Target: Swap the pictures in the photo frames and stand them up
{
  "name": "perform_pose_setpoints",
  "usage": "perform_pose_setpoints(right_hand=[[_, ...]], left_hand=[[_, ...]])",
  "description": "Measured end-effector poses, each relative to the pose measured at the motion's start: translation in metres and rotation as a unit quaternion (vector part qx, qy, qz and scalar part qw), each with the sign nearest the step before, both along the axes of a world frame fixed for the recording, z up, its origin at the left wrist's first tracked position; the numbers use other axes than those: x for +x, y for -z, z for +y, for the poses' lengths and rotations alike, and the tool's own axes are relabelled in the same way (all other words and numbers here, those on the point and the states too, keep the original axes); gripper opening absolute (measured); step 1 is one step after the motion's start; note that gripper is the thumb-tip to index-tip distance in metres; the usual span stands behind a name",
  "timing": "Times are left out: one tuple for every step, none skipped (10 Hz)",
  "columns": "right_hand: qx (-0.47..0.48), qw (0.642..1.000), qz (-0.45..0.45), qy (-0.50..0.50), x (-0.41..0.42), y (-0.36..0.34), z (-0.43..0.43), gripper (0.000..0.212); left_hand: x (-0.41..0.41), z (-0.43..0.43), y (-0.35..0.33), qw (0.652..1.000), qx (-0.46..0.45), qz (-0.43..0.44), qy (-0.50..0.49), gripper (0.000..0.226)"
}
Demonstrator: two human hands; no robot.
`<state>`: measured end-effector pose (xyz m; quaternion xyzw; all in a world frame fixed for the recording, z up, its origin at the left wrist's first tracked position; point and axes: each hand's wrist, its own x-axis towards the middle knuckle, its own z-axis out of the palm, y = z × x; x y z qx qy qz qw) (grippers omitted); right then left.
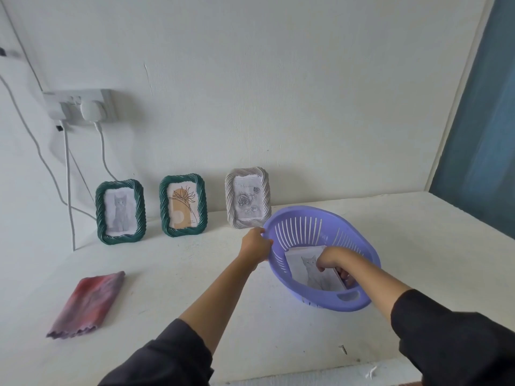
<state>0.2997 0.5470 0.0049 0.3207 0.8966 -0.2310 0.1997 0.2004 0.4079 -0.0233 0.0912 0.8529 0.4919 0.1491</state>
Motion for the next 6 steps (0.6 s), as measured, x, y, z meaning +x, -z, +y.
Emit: perform_pose_setpoints(right_hand=[[-0.003, 1.000, -0.007, 0.007, -0.001, 0.000, 0.000, 0.046], [0.006, 1.000, -0.012, 0.000, -0.004, 0.003, 0.000, 0.046], [0.040, 0.999, -0.010, -0.004, -0.014, 0.012, 0.003, 0.044], [0.100, 0.994, 0.021, -0.032, -0.029, 0.015, 0.004, 0.036], [0.134, 0.984, 0.107, -0.041, -0.046, 0.004, -0.004, 0.021], [0.150, 0.968, 0.196, -0.044, -0.057, -0.013, -0.023, 0.024]], left_hand=[[-0.002, 0.000, 0.001, 1.000, 0.000, 0.001, 0.005, 0.046], [-0.003, -0.001, 0.002, 1.000, -0.001, 0.000, 0.010, 0.045], [-0.003, -0.005, 0.000, 0.999, -0.030, 0.022, 0.026, 0.046], [-0.006, -0.019, -0.011, 0.989, -0.101, 0.103, 0.030, 0.048], [-0.017, -0.042, -0.026, 0.973, -0.152, 0.170, 0.020, 0.045], [-0.030, -0.070, -0.040, 0.956, -0.189, 0.223, -0.016, 0.040]])
